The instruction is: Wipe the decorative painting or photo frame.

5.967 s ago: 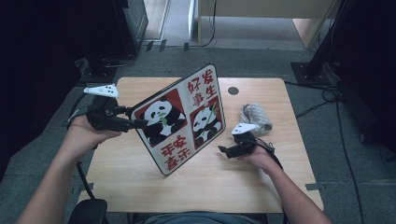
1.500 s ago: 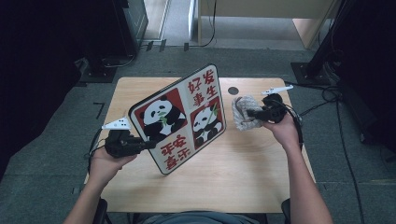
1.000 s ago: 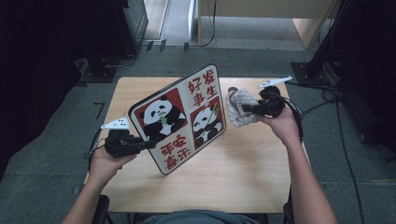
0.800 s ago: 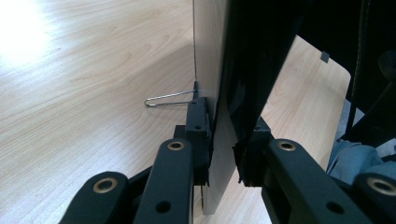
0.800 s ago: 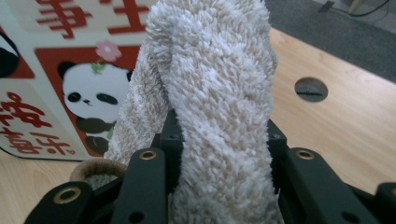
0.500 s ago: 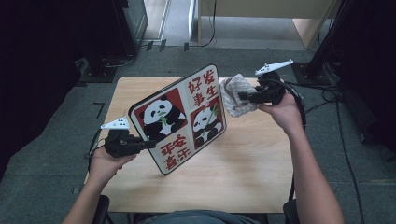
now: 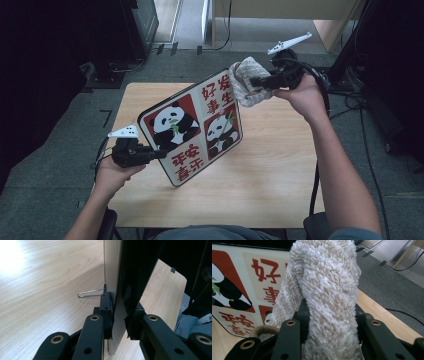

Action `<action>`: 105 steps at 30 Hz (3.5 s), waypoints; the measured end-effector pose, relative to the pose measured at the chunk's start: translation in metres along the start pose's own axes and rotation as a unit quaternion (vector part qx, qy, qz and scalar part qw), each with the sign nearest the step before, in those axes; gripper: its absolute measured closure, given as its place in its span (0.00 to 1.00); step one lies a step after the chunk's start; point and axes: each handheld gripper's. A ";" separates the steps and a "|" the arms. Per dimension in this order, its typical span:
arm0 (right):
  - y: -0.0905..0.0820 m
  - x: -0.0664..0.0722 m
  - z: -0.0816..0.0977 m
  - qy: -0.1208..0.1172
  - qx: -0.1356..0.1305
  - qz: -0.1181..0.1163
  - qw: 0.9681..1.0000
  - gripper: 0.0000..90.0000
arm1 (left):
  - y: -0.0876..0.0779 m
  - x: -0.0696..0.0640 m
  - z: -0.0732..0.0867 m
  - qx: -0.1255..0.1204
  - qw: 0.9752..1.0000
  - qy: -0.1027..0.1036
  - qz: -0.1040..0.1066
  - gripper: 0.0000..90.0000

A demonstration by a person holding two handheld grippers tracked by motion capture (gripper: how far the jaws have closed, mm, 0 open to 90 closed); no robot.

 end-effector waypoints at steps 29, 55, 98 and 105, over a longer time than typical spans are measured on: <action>0.040 0.005 0.021 -0.011 -0.006 -0.001 1.000 0.71 | -0.001 0.001 0.000 0.002 1.000 0.000 0.003 0.87; 0.057 0.002 0.056 0.015 0.011 -0.011 1.000 0.71 | 0.000 0.004 0.001 0.003 1.000 -0.006 0.016 0.86; 0.088 -0.007 0.123 0.060 0.029 -0.043 0.997 0.70 | -0.001 0.006 0.002 -0.001 1.000 -0.013 0.018 0.86; 0.096 -0.009 0.136 0.069 0.037 -0.047 0.996 0.70 | -0.001 0.006 0.002 -0.001 1.000 -0.012 0.018 0.86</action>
Point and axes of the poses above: each handheld gripper's, and its own axes: y roughly forward along the jaws, z roughly out of its underside, x roughly to its left, and after that the axes turned 15 degrees about -z, right-handed
